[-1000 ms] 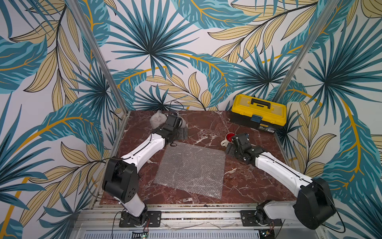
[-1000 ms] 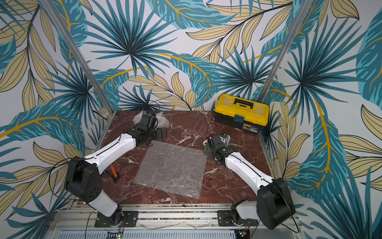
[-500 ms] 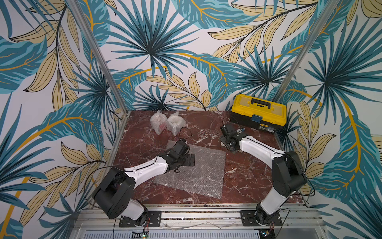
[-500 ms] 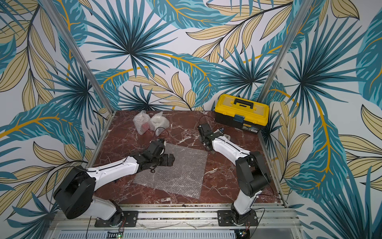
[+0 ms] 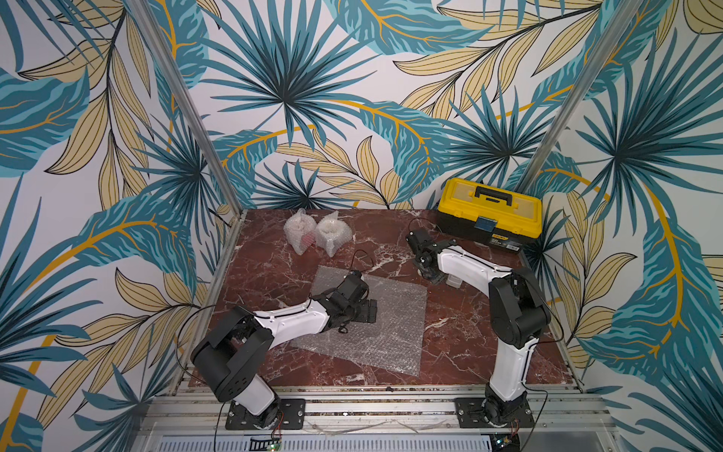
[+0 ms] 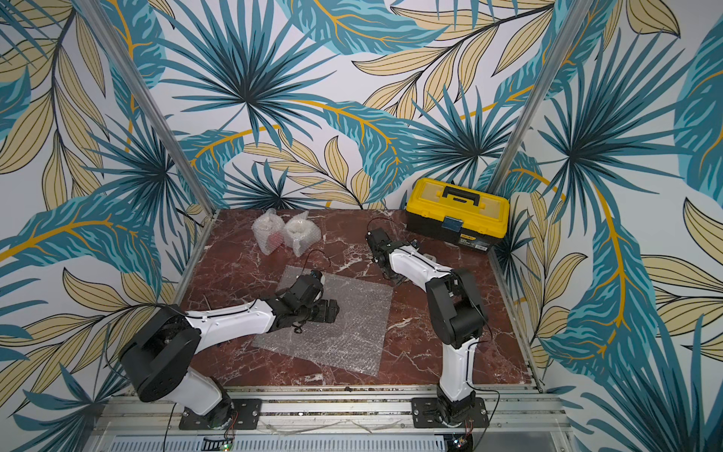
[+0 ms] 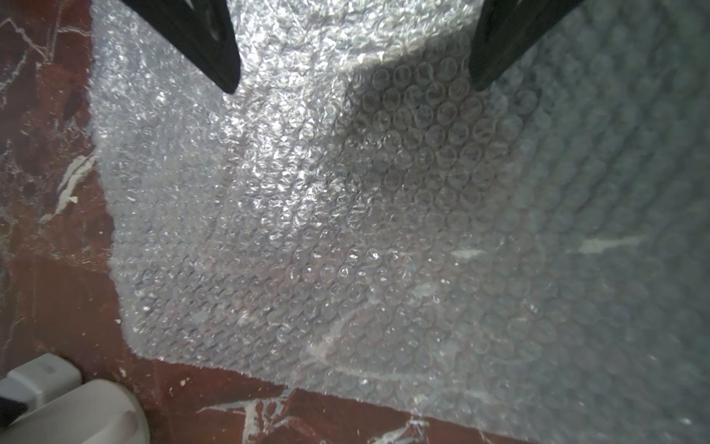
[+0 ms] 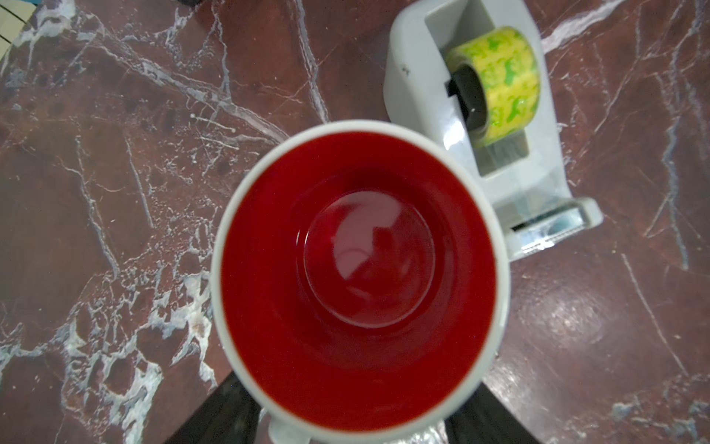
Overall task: Wrap mugs in bubble wrap
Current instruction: Adjust the bubble wrap at the center of the board.
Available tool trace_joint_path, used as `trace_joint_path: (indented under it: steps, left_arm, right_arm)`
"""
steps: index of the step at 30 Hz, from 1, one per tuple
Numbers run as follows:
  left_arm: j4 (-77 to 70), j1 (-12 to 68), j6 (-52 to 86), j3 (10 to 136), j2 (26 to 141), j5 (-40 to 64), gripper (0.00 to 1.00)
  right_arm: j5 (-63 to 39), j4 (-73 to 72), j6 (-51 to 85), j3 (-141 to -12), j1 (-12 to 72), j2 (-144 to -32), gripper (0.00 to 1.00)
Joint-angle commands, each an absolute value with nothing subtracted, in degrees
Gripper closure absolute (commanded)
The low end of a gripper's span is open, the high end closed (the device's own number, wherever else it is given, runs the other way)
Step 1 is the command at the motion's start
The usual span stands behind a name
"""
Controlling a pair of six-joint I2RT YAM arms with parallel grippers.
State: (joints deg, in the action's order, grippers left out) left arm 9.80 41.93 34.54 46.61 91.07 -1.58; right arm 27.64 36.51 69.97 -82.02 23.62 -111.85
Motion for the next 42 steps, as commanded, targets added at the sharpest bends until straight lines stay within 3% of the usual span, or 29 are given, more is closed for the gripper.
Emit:
trace_joint_path:
  steps: [1, 14, 22, 31, 42]
  left_arm:
    - [8.4, 42.1, 36.5, 48.1, 92.6, -2.9, 0.06]
    - [8.5, 42.7, 43.4, 49.9, 97.3, -6.5, 0.06]
    - [9.0, 43.2, 52.7, 49.8, 98.9, -9.6, 0.00]
    - [22.6, 43.2, 65.2, 55.0, 100.1, -19.2, 0.00]
    - [23.0, 42.8, 71.4, 61.5, 103.7, -17.8, 0.00]
  right_arm:
    - [29.1, 39.6, 69.1, -83.3, 23.6, -113.7, 0.34]
    - [27.7, 37.5, 64.8, -81.3, 23.5, -111.5, 0.70]
    - [24.5, 33.3, 59.7, -76.2, 23.5, -105.8, 0.99]
    - [19.6, 29.0, 49.2, -68.9, 23.7, -94.7, 1.00]
    - [16.8, 29.2, 44.1, -61.6, 26.0, -83.0, 1.00]
